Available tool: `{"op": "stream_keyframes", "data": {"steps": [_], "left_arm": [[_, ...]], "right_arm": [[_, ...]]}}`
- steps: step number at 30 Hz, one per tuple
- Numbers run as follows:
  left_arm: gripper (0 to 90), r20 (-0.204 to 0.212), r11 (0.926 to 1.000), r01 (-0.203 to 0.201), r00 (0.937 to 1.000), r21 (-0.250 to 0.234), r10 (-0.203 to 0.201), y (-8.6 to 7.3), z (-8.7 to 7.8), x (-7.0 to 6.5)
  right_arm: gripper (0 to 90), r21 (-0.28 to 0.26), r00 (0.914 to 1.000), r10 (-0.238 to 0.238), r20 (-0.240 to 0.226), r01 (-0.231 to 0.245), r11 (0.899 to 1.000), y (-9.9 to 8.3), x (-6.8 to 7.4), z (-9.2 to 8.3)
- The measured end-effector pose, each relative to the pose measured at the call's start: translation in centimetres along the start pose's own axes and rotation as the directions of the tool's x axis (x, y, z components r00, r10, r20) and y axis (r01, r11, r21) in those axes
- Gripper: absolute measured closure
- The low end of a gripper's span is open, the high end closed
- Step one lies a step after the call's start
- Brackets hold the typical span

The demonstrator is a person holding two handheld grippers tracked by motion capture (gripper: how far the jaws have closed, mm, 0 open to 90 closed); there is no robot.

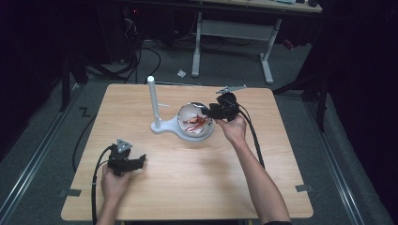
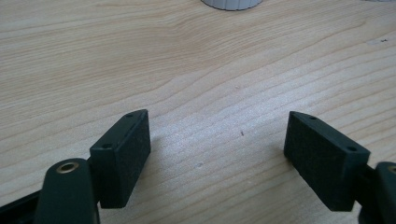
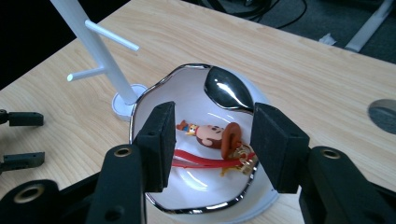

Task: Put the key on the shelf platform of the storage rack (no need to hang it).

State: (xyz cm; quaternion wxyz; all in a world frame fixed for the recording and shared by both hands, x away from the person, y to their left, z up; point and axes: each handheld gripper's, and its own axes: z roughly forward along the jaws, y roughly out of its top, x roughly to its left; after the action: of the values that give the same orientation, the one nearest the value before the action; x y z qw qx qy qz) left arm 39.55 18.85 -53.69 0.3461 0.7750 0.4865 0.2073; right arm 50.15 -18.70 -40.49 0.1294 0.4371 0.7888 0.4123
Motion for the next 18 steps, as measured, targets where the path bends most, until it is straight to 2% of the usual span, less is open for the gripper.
{"op": "stream_keyframes", "data": {"steps": [18], "left_arm": [[23.2,0.000,1.0000,0.000,1.0000,0.000,0.000,0.0,0.0,0.0]], "right_arm": [[48.8,-0.053,0.9988,-0.002,0.049,0.005,0.999,-1.0,-1.1,-4.4]]}}
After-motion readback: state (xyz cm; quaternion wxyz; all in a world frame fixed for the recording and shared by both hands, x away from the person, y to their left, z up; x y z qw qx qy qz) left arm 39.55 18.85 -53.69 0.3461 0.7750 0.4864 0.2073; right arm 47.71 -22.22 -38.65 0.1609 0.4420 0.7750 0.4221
